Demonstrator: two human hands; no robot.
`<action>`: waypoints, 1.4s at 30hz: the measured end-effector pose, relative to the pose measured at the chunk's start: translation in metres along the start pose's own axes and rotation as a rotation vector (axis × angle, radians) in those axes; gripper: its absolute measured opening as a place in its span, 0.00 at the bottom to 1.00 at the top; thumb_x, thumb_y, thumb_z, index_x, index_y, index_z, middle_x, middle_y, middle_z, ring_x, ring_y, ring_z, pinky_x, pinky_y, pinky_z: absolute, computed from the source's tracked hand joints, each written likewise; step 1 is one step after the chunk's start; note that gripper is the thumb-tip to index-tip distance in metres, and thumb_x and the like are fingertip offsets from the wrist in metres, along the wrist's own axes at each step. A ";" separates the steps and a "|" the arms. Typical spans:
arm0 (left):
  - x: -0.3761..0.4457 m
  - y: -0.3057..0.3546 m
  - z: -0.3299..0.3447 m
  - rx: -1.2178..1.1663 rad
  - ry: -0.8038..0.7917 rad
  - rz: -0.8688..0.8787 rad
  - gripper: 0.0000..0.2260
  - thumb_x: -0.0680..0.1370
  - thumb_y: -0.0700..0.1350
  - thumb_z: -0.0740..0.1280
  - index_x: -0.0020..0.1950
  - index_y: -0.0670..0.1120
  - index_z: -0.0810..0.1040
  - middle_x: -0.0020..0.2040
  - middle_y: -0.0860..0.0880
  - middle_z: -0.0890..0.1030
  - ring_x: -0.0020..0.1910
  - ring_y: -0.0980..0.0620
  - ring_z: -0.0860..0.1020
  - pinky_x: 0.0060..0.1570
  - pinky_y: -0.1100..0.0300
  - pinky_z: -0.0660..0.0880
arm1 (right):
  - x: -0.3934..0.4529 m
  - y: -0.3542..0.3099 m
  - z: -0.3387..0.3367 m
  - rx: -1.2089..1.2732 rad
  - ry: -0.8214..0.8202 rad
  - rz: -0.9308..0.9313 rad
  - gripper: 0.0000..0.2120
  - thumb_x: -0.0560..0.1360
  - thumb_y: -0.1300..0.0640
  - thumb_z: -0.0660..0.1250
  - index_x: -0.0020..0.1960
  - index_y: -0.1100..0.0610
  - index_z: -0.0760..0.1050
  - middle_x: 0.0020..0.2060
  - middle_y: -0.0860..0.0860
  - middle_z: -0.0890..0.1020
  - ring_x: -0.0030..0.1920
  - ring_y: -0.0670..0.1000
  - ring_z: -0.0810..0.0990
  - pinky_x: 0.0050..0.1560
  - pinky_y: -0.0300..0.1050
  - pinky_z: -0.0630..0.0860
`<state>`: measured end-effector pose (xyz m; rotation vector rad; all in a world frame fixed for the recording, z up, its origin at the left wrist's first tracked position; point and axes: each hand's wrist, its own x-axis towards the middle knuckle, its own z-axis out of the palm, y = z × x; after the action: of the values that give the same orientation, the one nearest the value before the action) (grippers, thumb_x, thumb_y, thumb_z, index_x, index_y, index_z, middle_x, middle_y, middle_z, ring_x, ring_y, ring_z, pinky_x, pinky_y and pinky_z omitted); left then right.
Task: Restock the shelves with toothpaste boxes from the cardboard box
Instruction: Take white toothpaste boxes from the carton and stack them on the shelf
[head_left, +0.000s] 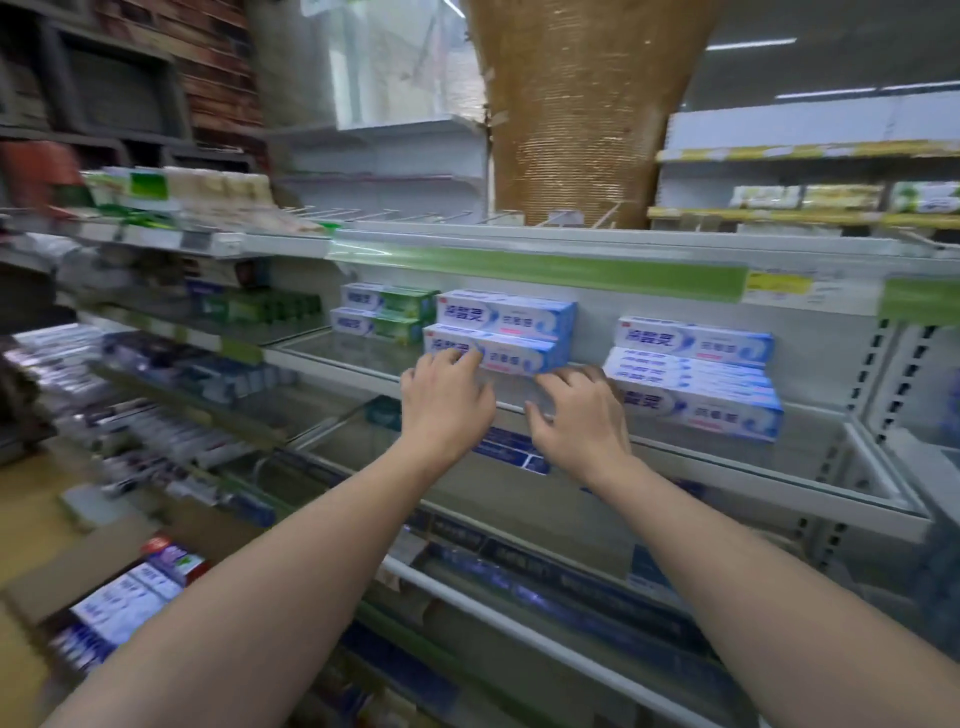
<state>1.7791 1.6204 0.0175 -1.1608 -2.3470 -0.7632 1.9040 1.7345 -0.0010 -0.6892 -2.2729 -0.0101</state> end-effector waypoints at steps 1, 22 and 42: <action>-0.003 -0.020 -0.002 0.011 0.004 -0.022 0.19 0.79 0.52 0.64 0.69 0.50 0.76 0.66 0.48 0.78 0.65 0.42 0.74 0.63 0.46 0.70 | 0.002 -0.014 0.011 0.011 -0.007 -0.020 0.15 0.70 0.50 0.70 0.54 0.55 0.83 0.47 0.54 0.84 0.52 0.61 0.78 0.51 0.52 0.78; -0.039 -0.442 -0.049 0.245 -0.133 -0.396 0.21 0.79 0.56 0.63 0.71 0.52 0.73 0.67 0.47 0.75 0.67 0.43 0.71 0.64 0.47 0.71 | 0.057 -0.369 0.268 0.231 -0.286 -0.273 0.22 0.74 0.46 0.68 0.65 0.54 0.77 0.59 0.55 0.80 0.60 0.60 0.76 0.60 0.55 0.74; -0.100 -0.687 0.042 0.094 -0.228 -1.028 0.18 0.75 0.47 0.64 0.66 0.52 0.73 0.61 0.47 0.76 0.59 0.44 0.75 0.54 0.51 0.76 | 0.032 -0.498 0.544 0.278 -0.945 -0.333 0.19 0.75 0.48 0.64 0.63 0.53 0.74 0.56 0.54 0.77 0.57 0.57 0.76 0.56 0.50 0.73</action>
<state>1.2721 1.2428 -0.2713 0.1044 -3.0938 -0.8141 1.2862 1.4368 -0.2746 -0.1436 -3.1697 0.5694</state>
